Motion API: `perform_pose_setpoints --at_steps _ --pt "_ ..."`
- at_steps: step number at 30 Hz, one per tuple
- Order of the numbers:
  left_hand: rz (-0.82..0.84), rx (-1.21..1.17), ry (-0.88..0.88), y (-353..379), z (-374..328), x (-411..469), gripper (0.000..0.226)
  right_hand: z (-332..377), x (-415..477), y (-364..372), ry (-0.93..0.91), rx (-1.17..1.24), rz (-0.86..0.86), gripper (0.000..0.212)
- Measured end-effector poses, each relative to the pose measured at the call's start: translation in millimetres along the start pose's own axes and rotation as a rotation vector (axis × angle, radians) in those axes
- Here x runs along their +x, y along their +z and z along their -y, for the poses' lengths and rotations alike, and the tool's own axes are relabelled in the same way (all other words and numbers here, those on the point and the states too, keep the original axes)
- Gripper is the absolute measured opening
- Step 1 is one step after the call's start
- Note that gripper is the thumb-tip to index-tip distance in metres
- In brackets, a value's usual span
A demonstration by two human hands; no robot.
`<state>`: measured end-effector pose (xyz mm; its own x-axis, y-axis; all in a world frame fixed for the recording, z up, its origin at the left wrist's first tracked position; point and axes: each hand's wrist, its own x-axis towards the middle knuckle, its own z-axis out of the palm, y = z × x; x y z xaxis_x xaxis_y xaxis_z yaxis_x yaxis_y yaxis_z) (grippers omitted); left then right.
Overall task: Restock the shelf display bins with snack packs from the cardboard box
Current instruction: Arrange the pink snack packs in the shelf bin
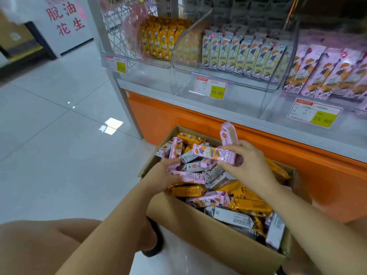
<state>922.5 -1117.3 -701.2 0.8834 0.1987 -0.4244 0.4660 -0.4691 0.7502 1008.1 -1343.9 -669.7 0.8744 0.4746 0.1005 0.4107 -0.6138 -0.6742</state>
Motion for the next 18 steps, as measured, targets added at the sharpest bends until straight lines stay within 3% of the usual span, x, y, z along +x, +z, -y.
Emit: perform_pose_setpoints --at_steps 2,7,18 --pt "0.007 -0.030 -0.003 0.0 1.3 0.7 0.065 -0.3 6.8 11.1 0.039 0.014 -0.007 0.046" --pt "-0.052 0.026 0.016 -0.8 1.2 3.7 0.061 -3.3 18.7 31.2 0.077 -0.109 0.201 0.063" --pt "-0.131 0.148 0.015 1.5 -7.1 9.4 0.062 -5.7 46.9 35.6 -0.124 -0.461 0.422 0.068"
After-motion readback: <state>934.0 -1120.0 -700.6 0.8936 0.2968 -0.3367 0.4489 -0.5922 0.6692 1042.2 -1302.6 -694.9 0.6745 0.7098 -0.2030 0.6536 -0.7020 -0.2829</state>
